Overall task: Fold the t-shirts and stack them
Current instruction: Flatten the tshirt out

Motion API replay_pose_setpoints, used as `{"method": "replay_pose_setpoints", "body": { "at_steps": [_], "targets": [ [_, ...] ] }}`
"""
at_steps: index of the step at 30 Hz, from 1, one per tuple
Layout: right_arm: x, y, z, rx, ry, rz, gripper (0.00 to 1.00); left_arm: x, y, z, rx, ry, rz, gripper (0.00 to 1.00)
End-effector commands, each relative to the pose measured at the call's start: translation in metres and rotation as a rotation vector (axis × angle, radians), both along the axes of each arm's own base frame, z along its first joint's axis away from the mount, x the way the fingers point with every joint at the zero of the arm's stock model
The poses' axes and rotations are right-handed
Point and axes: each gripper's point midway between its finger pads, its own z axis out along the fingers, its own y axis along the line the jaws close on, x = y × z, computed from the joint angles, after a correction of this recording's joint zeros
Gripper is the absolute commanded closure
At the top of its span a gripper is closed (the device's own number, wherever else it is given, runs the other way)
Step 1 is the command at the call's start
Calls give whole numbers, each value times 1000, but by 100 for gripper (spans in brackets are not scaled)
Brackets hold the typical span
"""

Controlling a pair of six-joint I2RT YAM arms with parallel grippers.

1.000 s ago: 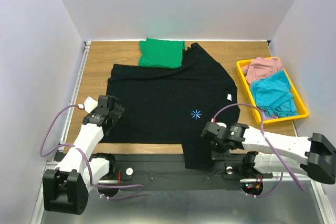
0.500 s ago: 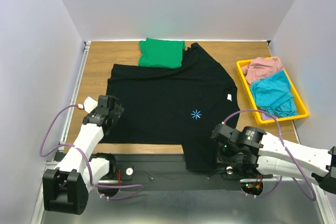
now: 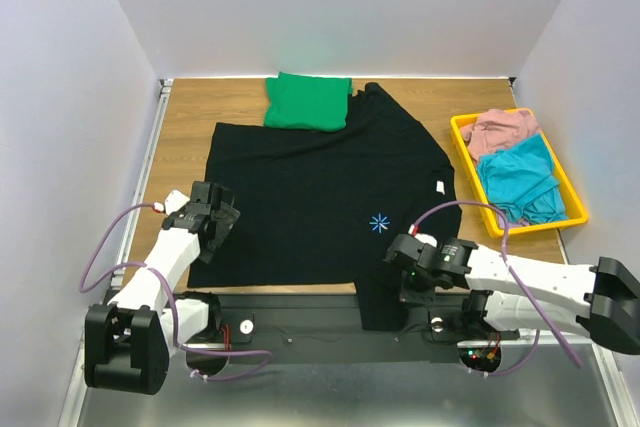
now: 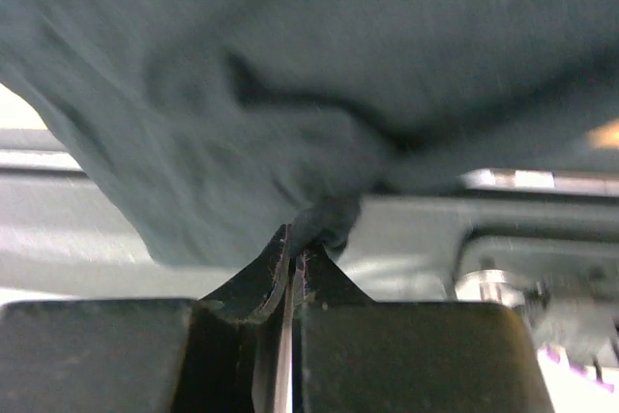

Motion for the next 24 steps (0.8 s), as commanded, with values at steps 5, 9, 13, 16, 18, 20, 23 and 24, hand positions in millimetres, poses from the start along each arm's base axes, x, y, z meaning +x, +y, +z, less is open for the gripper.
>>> {"method": "replay_pose_setpoints", "body": {
  "at_steps": [5,9,13,16,18,20,23,24],
  "targets": [
    [33,6,-7,18,-189,20,100,-16,-19,-4,-66,106,-86,2],
    [31,1,-12,29,-194,7,100,-21,-45,0,-45,133,-169,2],
    [30,0,-13,34,-199,15,99,-40,-77,-2,-53,223,-352,2],
    [29,0,-16,38,-192,17,100,-63,-72,-1,34,361,-352,1],
    [30,2,-17,46,-199,18,100,-71,-71,2,74,389,-336,1],
    [29,1,-19,46,-197,18,100,-68,-78,0,31,358,-293,2],
    [29,2,-19,50,-194,24,99,-70,-71,-4,32,343,-206,2],
    [29,2,-19,54,-194,24,100,-61,-62,2,80,306,-163,2]
  ]
}}
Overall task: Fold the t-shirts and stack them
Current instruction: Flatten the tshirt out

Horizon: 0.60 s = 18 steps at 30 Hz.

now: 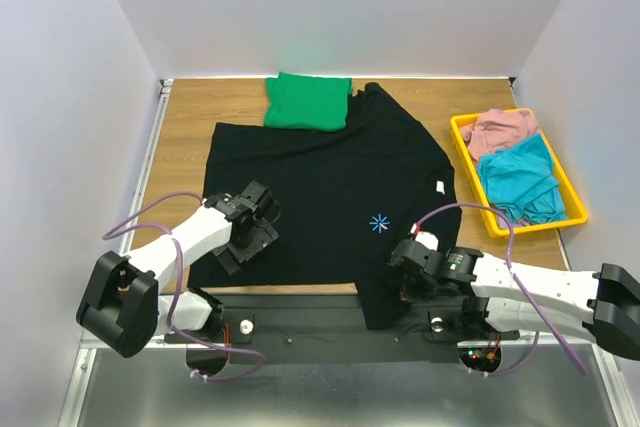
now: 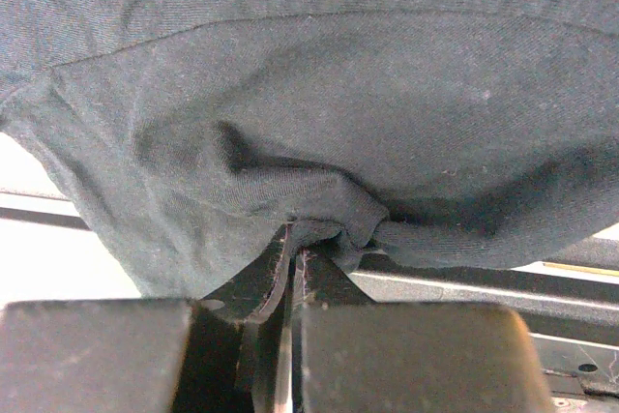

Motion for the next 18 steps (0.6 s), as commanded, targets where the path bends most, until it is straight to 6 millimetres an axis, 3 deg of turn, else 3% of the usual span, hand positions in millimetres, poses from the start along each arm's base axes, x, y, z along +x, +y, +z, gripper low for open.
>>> {"method": "replay_pose_setpoints", "body": {
  "at_steps": [1,4,11,18],
  "targets": [
    [7,3,0,17,-44,4,100,3,32,11,133,-62,188,1],
    [10,5,3,22,-61,9,100,20,43,21,132,-134,277,1],
    [14,4,5,14,-85,11,100,53,57,13,136,-212,287,1],
    [24,0,3,-28,-119,-21,100,97,42,-22,50,-170,212,1]
  ]
}}
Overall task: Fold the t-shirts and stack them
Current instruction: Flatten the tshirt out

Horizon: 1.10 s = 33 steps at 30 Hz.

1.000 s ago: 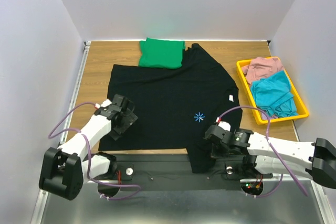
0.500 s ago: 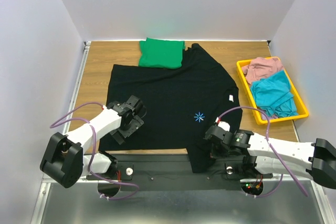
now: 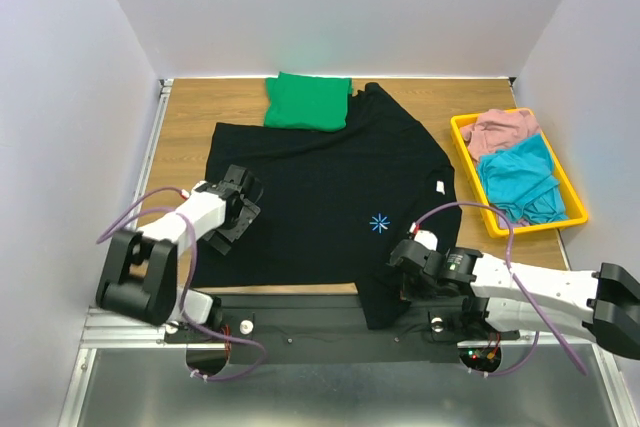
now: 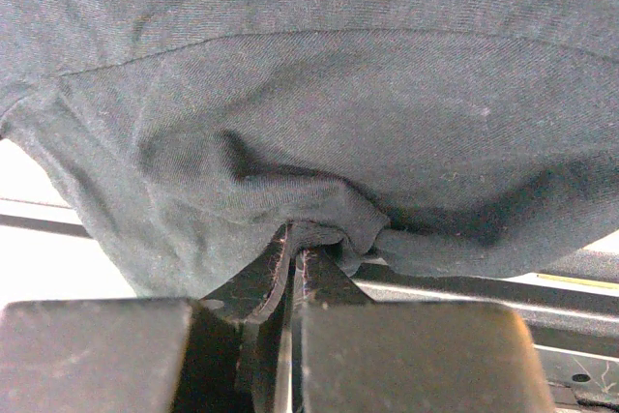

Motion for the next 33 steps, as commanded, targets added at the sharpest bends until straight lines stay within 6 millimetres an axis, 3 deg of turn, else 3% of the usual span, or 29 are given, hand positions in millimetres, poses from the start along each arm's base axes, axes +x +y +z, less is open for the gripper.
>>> {"method": "replay_pose_setpoints", "body": {
  "at_steps": [1,6,9,14,17,19,20,22,23,26,27,33],
  "targets": [
    [21,0,3,-32,-94,-36,100,37,-8,-11,3,-11,-79,1],
    [34,1,7,-75,-134,-51,100,78,-17,-23,29,-15,-124,1],
    [45,-1,9,-99,-162,-79,100,112,-24,-30,34,-3,-146,2],
    [56,3,15,-109,-192,-77,100,129,-21,-20,71,1,-153,2],
    [60,3,16,-120,-202,-63,100,121,-13,3,84,-38,-131,2],
    [60,3,16,-123,-200,-60,100,103,5,10,123,-34,-72,2],
    [60,4,16,-120,-196,-56,100,100,14,26,117,-77,-39,2],
    [59,6,15,-112,-190,-50,100,74,30,23,126,-48,5,1],
    [58,5,13,-113,-187,-46,100,68,36,34,118,-80,29,2],
    [57,8,11,-98,-181,-35,100,37,62,32,128,-99,137,1],
    [57,8,10,-96,-178,-31,100,23,70,23,124,-85,178,1],
    [53,13,10,-77,-161,-5,100,-13,88,21,112,-94,274,1]
  ]
}}
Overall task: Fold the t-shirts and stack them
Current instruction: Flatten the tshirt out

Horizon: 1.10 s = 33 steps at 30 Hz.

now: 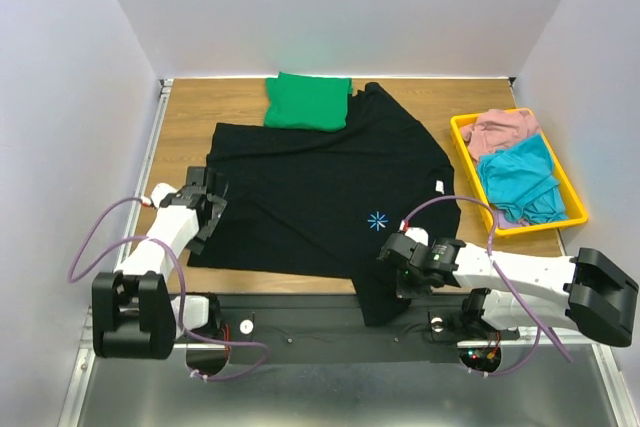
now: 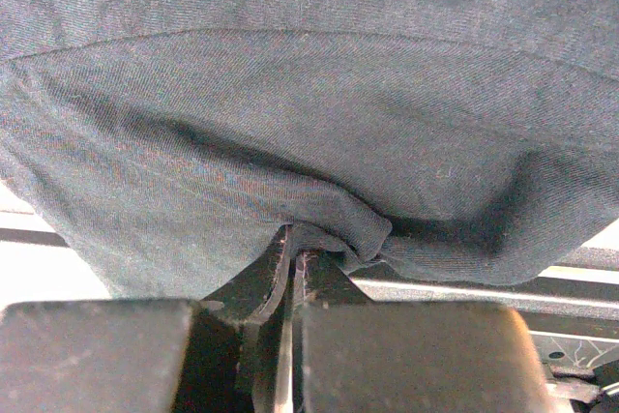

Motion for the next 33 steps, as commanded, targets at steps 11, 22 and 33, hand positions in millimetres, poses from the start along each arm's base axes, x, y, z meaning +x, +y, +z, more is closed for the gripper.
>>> {"method": "replay_pose_setpoints", "body": {
  "at_steps": [11,22,33],
  "targets": [
    [48,13,12,26,-204,-21,100,-38,-19,-39,-154,70,31,2],
    [49,9,11,26,-199,-34,100,-41,-20,-53,-149,131,38,39],
    [47,24,35,135,-220,19,100,-42,-34,-35,-217,68,-41,100]
  ]
}}
